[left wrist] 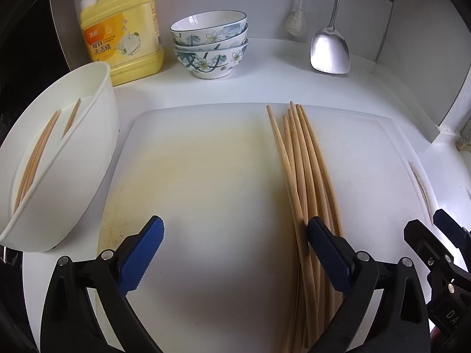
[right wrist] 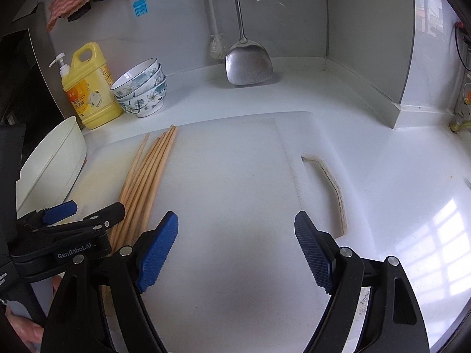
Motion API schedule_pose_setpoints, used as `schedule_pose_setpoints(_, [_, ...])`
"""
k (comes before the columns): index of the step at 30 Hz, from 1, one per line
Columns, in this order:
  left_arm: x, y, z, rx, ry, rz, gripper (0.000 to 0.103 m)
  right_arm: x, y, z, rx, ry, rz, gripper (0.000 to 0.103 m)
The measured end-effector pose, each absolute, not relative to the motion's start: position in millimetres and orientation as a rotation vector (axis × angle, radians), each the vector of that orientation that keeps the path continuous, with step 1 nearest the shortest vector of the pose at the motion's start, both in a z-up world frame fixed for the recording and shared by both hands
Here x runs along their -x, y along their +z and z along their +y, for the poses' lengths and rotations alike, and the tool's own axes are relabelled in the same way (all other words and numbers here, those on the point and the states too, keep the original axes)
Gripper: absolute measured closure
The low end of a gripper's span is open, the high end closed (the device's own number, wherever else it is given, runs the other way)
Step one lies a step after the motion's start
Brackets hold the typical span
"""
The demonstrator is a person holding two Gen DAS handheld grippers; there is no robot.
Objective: Organize utensils
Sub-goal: 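Lower both open tools over separate chopsticks on the cutting board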
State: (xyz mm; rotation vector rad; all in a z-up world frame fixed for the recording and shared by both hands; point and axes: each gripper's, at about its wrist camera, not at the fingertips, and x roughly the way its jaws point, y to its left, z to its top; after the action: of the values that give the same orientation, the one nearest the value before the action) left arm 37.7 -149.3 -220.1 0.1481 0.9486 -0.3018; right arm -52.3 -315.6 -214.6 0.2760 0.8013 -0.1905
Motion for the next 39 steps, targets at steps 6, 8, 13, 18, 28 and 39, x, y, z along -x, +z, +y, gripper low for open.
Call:
schedule_pose_setpoints(6, [-38, -220, -138, -0.138, -0.293, 0.927, 0.005, 45, -216, -301, -0.28, -0.147, 0.811, 0.025])
schedule_pose_setpoints(8, [-40, -221, -130, -0.12, -0.289, 0.936, 0.005, 41, -217, -294, -0.276, -0.134, 0.811, 0.025])
schedule_pose_setpoints(13, [-44, -221, -115, -0.107, -0.26, 0.943, 0.006, 30, -218, -280, -0.259, -0.111, 0.818, 0.025])
schedule_pose_setpoints(18, [-46, -226, -103, -0.102, -0.24, 0.958, 0.006, 19, -220, -268, -0.22, -0.119, 0.833, 0.025])
schedule_pose_setpoints(28, [-46, -227, -91, -0.102, -0.233, 0.948, 0.006, 12, -230, -258, -0.105, -0.179, 0.883, 0.025])
schedule_pose_setpoints(39, [-59, -227, -101, -0.115, -0.237, 0.944, 0.005, 1, -230, -273, -0.077, -0.211, 0.878, 0.026])
